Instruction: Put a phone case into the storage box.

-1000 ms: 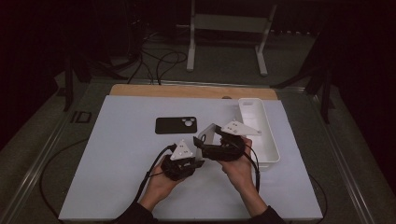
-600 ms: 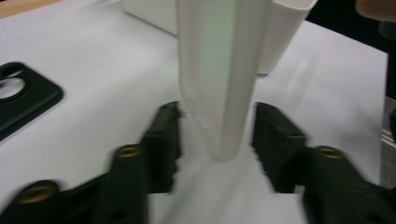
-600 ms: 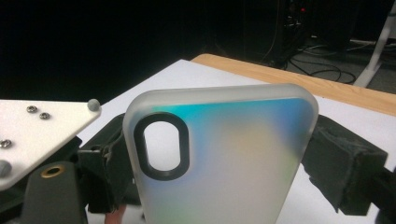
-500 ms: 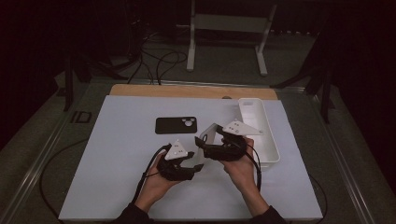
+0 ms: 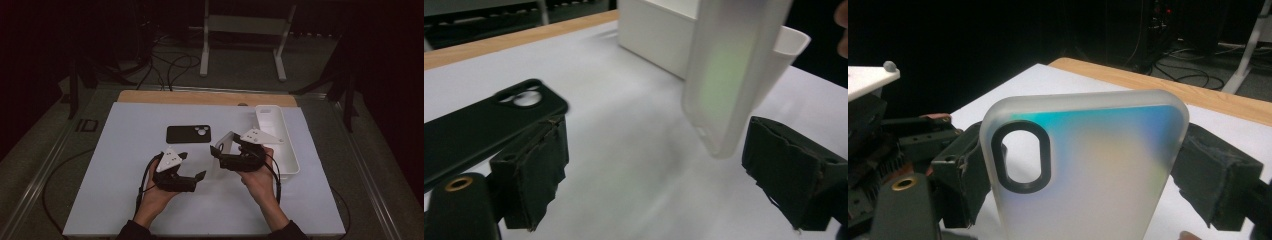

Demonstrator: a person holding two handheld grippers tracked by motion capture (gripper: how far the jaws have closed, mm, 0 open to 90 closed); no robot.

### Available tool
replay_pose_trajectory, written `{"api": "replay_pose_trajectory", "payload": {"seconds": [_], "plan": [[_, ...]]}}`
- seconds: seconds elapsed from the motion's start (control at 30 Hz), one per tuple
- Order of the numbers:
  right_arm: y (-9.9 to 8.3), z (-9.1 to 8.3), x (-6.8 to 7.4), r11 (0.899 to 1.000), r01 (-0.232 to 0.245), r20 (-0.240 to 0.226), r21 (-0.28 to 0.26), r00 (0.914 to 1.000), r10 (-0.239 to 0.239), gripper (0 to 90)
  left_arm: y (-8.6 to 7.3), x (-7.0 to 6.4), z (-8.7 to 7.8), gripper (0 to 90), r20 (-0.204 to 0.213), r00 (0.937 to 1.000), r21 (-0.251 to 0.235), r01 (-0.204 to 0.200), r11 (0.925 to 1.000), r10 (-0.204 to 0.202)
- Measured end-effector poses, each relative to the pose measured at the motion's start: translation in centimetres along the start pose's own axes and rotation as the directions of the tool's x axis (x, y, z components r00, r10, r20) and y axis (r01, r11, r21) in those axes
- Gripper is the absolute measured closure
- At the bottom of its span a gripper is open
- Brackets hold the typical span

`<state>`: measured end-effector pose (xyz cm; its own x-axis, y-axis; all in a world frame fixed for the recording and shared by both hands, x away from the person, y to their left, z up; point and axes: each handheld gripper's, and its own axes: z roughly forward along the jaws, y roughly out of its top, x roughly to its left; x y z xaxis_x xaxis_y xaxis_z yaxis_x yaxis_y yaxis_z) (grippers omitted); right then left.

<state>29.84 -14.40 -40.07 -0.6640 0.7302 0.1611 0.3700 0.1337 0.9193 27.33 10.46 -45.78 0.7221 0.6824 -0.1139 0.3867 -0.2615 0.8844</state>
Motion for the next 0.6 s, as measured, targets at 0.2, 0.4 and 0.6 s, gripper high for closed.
{"api": "replay_pose_trajectory", "payload": {"seconds": [0.2,0.4,0.6], "plan": [[0.0,-0.1,-0.1,1.000,-0.002,0.006,-0.001,1.0000,0.002,16.9,-0.7,1.0,-1.2,6.9,-0.057,0.9984,-0.014,-0.004,0.9999,0.003],[0.1,-0.2,-0.3,1.000,-0.001,0.009,-0.007,1.0000,0.001,16.9,-1.7,2.2,-2.5,0.7,-0.093,0.9955,-0.025,0.012,0.9996,-0.014],[0.1,-0.3,-0.3,1.000,-0.001,0.013,-0.009,0.9999,0.002,16.9,-1.9,2.5,-2.8,0.3,-0.100,0.9948,-0.028,0.017,0.9995,-0.020]]}}
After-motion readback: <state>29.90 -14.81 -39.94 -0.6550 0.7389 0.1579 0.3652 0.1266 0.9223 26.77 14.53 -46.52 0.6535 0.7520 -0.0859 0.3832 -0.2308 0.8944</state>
